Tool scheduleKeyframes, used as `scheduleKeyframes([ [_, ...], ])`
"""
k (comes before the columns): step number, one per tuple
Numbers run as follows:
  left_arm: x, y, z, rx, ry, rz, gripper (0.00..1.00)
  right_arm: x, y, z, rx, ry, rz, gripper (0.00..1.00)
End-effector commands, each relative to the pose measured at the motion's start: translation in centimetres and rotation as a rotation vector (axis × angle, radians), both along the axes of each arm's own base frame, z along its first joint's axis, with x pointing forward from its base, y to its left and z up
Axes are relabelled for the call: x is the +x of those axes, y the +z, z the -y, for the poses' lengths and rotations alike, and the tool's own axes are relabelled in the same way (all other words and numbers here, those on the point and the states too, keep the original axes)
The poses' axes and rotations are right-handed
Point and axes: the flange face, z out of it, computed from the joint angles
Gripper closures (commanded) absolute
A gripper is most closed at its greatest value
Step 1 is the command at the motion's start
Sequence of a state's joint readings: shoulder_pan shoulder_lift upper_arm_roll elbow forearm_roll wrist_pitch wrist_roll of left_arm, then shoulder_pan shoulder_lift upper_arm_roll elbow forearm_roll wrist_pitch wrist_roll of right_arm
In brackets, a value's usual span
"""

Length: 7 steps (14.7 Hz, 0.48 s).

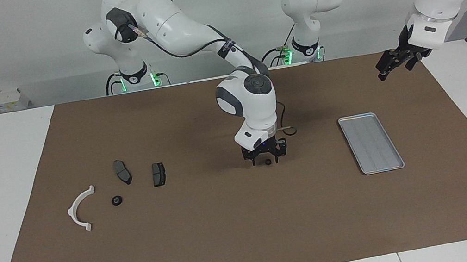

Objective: Place bearing gear from tray to pile
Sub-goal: 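Reach the right gripper to the center gear and grasp it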

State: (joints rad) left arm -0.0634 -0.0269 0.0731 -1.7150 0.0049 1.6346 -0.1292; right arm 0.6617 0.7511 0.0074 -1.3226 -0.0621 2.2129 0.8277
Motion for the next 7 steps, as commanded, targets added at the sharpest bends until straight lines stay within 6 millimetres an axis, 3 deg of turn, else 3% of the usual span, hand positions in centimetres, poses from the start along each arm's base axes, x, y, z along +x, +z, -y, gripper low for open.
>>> scheduleKeyframes([
  [1,-0.5,0.1,-0.1,0.014,-0.011,0.010,0.00,0.0,-1.1,-0.8,-0.003,0.004,0.012,0.22],
  [4,-0.6,0.0,-0.9,0.016,0.001,0.001,0.00,-1.3,-3.3,-2.1,-0.025,0.029,-0.012,0.22],
  [7,-0.5,0.1,-0.9,0.015,-0.008,0.007,0.00,-1.4,-3.4,-2.1,-0.034,0.035,-0.010,0.27],
])
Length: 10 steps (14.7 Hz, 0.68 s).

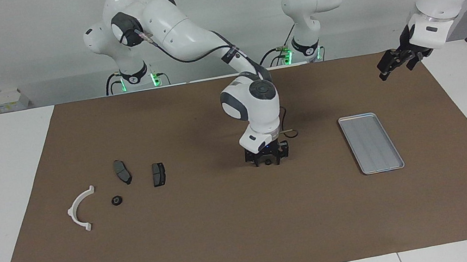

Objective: Place bearing gear from tray to pile
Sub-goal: 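Reach the right gripper to the center gear and grasp it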

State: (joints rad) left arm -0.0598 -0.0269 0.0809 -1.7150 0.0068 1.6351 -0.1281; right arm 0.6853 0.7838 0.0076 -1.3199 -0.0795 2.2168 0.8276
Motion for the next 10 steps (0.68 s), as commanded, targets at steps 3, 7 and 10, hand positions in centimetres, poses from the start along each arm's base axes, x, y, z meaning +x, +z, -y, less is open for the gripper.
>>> scheduleKeyframes([
  [3,-0.6,0.4,-0.5,0.014,-0.013,0.017,0.00,-0.3,-1.1,-0.8,-0.009,0.002,-0.002,0.66],
  [7,-0.6,0.8,-0.3,0.014,-0.010,0.025,0.00,-0.3,-0.9,-0.5,-0.029,-0.001,-0.019,1.00],
  [10,-0.8,0.8,-0.2,0.014,-0.012,0.020,0.00,0.4,0.1,0.4,-0.034,-0.013,-0.018,1.00],
])
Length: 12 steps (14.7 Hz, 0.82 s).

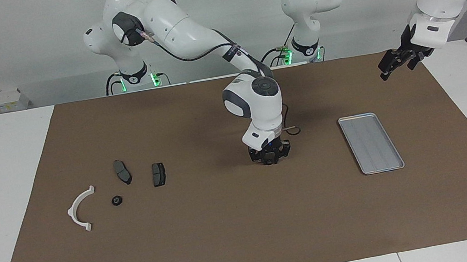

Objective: Place bearing gear from tray to pile
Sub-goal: 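Reach the right gripper to the center gear and grasp it, then carry the gear with the right gripper toward the other gear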

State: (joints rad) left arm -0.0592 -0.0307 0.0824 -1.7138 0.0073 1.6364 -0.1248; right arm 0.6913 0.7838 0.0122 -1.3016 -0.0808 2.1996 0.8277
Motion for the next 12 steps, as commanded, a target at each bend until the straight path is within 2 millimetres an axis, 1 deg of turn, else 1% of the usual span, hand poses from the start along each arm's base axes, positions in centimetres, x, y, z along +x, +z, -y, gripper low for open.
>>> scheduleKeyframes([
  [1,-0.7,0.6,-0.1,0.014,-0.010,0.016,0.00,1.0,0.1,1.5,-0.043,-0.025,-0.021,1.00],
  [2,-0.7,0.6,0.0,0.014,-0.012,0.016,0.00,1.7,1.7,2.1,-0.044,-0.017,-0.019,1.00],
  [3,-0.7,0.5,0.0,0.014,-0.012,0.013,0.00,2.5,2.9,3.2,-0.052,-0.006,-0.028,1.00],
  [4,-0.6,0.5,0.0,0.014,-0.012,0.014,0.00,3.4,4.5,4.7,-0.051,0.000,-0.033,1.00],
  [7,-0.7,0.6,0.2,0.014,-0.015,0.016,0.00,6.3,8.9,10.3,-0.060,0.049,-0.050,1.00],
  [9,-0.7,0.6,0.2,0.014,-0.015,0.016,0.00,8.5,12.0,15.2,-0.030,0.075,-0.031,1.00],
  [11,-0.7,0.6,0.2,0.014,-0.015,0.016,0.00,10.2,13.9,21.2,-0.028,0.167,-0.064,1.00],
  [12,-0.7,0.6,0.2,0.014,-0.015,0.016,0.00,10.9,14.3,24.6,-0.037,0.202,-0.083,1.00],
])
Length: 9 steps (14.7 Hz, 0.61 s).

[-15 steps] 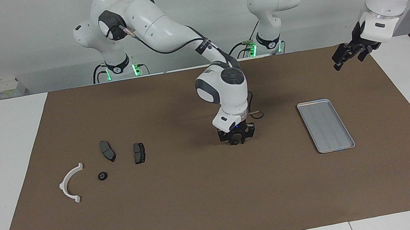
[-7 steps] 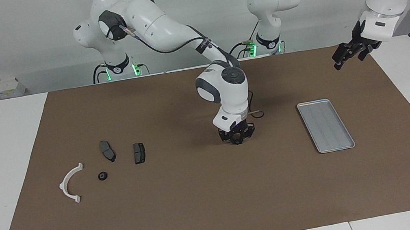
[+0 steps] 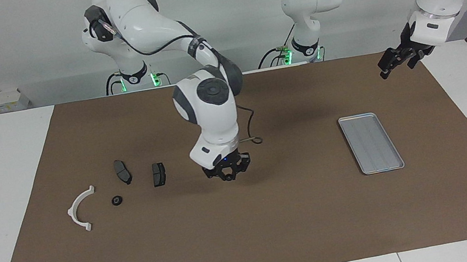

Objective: Place bearing gear from tray to pile
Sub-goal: 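Carry the gear with the right gripper toward the other gear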

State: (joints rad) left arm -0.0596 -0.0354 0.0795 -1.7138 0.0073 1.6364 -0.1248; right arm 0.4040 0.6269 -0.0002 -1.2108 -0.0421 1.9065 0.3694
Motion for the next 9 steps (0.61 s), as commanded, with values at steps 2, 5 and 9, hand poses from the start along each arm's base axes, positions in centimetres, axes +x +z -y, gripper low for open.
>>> scheduleKeyframes([
  [2,-0.6,0.3,0.1,0.014,-0.013,0.011,0.00,1.5,1.2,11.2,0.002,0.155,-0.079,1.00],
  [5,-0.6,0.3,0.1,0.014,-0.013,0.011,0.00,1.2,-0.8,20.0,0.000,0.237,-0.130,1.00],
  [9,-0.6,0.3,0.1,0.014,-0.013,0.011,0.00,-0.3,-3.5,25.2,0.001,0.272,-0.115,1.00],
])
